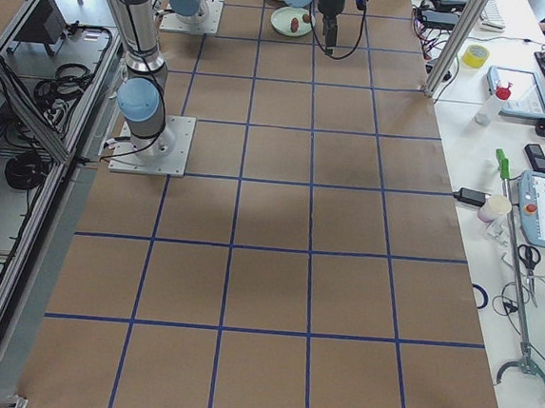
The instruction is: Collect all strawberries into plate
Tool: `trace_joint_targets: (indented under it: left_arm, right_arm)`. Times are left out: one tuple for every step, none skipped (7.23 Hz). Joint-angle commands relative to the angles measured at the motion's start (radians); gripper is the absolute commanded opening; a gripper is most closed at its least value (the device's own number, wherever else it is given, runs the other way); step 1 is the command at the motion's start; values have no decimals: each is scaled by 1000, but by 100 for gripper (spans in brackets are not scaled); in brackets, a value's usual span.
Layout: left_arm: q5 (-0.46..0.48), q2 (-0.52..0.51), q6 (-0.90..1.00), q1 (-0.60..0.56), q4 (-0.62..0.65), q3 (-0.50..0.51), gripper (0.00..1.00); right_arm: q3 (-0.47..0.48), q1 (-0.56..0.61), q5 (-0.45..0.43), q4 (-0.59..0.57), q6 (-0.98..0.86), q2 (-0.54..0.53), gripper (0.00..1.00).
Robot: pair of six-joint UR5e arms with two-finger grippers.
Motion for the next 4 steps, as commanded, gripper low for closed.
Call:
trace_joint_targets:
  left_arm:
    - [-3,85,-6,-9,-80,122,100]
    - [-18,112,-17,-12,-78,116,100]
    - [-59,124,-66,-18,-74,107,100]
    - [-70,132,-98,-18,-33,110,100]
  right_arm:
    - [0,0,2,0,1,0,100]
    - [0,0,1,0,1,0,100]
    - [0,0,4,0,3,0,100]
    - [0,0,2,3,3,0,100]
